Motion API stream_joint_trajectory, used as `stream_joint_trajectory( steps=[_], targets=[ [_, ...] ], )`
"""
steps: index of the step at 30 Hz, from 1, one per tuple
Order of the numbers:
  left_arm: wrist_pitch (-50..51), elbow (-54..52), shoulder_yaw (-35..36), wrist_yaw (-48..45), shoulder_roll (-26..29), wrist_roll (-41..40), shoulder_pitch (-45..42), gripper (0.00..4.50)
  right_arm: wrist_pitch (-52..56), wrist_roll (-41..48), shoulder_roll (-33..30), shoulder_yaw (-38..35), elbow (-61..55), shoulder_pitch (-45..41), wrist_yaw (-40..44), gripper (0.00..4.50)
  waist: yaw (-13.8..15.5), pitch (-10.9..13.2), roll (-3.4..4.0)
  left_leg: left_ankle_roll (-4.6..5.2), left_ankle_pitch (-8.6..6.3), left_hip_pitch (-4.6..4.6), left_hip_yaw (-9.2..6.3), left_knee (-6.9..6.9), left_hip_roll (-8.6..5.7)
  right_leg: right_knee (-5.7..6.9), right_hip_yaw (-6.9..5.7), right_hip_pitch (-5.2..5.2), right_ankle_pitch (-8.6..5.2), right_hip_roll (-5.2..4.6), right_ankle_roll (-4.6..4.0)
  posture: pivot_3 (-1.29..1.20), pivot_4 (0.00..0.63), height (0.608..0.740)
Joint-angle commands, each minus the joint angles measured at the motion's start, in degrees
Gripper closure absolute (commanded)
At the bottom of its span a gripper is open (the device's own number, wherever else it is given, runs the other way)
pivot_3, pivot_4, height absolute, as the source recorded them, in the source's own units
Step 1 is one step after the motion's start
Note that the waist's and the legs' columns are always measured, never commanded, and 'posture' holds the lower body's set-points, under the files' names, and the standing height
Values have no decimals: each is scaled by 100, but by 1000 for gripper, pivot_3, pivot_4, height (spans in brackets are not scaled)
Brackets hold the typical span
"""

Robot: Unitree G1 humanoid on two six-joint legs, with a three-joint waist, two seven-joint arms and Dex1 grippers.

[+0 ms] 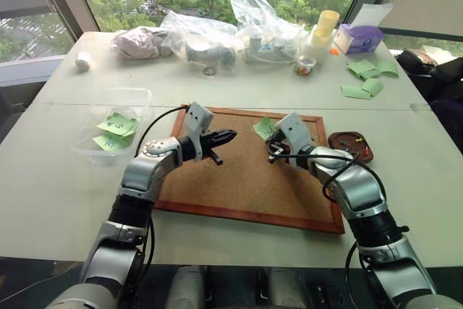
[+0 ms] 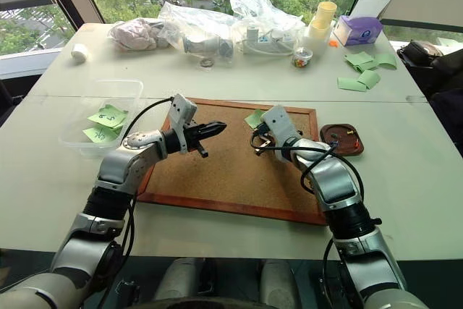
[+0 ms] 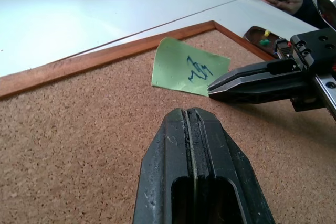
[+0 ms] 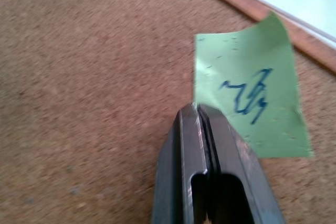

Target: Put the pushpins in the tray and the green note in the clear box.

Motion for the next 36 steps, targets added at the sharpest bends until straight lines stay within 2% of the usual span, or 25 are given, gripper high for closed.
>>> stream_joint_trajectory(
  steps=[1,9,12,16,19,25,36],
  targets=[
    [-193,-33,0,-97,-1,47,-197,4500,190,24,-7,-291,-16,107,-91,4424,-9,0,0,0,0,0,0,0,0,0,0,0,0,0,0,0,150,740],
    [-284,81,-21,-175,-51,124,-291,4500,471,518,182,-765,-428,83,87,4424,-15,0,0,0,0,0,1,0,0,0,0,-1,0,1,0,0,150,740],
    [-312,92,-41,-188,-73,150,-280,4500,476,643,193,-824,-520,12,167,3644,-17,0,0,0,0,0,1,-1,1,1,0,-3,0,1,0,0,150,740],
    [-317,74,-43,-201,-82,165,-258,4500,543,745,235,-726,-636,-147,245,1712,-18,0,0,0,0,0,1,-1,1,0,0,-3,0,1,0,0,150,740],
    [-297,40,-27,-194,-84,166,-232,4500,532,757,303,-565,-619,-175,296,1712,-20,0,0,0,0,0,1,-2,1,0,0,-4,0,1,0,0,150,740],
    [-272,-44,-18,-173,-70,163,-162,4500,88,421,294,-245,116,-274,337,1712,-16,0,0,0,0,-1,1,-2,0,0,0,-3,0,1,0,0,150,740],
    [-224,-204,0,-111,-48,149,-50,4500,-523,4,108,-141,917,-431,526,1712,-19,0,0,0,0,0,1,-2,1,1,0,-3,0,2,0,0,150,740]
  ],
)
